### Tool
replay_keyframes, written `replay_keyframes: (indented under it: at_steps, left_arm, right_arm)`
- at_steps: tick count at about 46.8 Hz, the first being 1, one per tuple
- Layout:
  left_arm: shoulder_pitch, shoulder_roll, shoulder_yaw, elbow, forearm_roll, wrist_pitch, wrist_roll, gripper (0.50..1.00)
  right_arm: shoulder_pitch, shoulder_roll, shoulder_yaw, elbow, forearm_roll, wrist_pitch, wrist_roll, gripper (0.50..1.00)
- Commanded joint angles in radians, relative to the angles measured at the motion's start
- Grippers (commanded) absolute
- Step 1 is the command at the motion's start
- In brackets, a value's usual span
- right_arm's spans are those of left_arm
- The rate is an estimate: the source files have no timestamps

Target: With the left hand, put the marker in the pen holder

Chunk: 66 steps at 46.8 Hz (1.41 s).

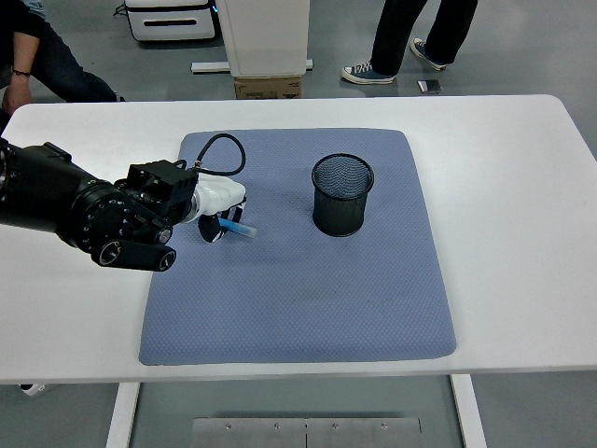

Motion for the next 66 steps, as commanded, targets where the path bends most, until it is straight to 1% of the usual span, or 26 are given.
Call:
replay_keyframes:
  at_steps: [1,2,5,24,29,34,39,45,53,58,66]
  left_arm:
    - [0.000,0.000,0.001,0.000,0.000,0.000,0.000,0.561]
    - [0.000,0.000,-0.001,0.000,0.000,0.000,0.000,0.555]
    - [0.000,-0.002,0.001,0.000,0.000,-0.002,0.000,0.500]
    - [-0.006,0.001,-0.001,0.017,0.000,-0.014,-0.002,0.500]
    - [-0.014,0.005,-0.002,0.028,-0.006,-0.028,-0.005,0.500]
    - [-0.034,0.006,-0.002,0.034,-0.028,-0.048,-0.012,0.500]
    - [-0.054,0.009,-0.004,0.034,-0.032,-0.052,-0.014,0.500]
    - [-0.077,0.012,-0.019,0.034,-0.035,-0.072,-0.014,0.500]
    - [-0.107,0.014,-0.033,0.034,-0.052,-0.077,-0.014,0.500]
    - [-0.123,0.015,-0.050,0.035,-0.052,-0.101,-0.014,0.500]
    - [-0.150,0.015,-0.070,0.035,-0.057,-0.106,-0.014,0.500]
  right_arm:
    - [0.000,0.000,0.000,0.000,0.000,-0.001,0.000,1.000]
    - [0.000,0.000,0.000,0.000,0.000,0.000,0.000,1.000]
    - [0.000,0.000,0.000,0.000,0.000,-0.001,0.000,1.000]
    - [0.000,0.000,0.000,0.000,0.000,-0.001,0.000,1.000]
    - [0.000,0.000,0.000,0.000,0.000,-0.001,0.000,1.000]
    - [0.000,0.000,0.000,0.000,0.000,0.000,0.000,1.000]
    - [0.000,0.000,0.000,0.000,0.000,0.000,0.000,1.000]
    - [0.000,0.000,0.000,0.000,0.000,0.000,0.000,1.000]
    - [0.000,0.000,0.000,0.000,0.000,-0.001,0.000,1.000]
    - [0.000,0.000,0.000,0.000,0.000,0.000,0.000,1.000]
    - [0.000,0.000,0.000,0.000,0.000,-0.001,0.000,1.000]
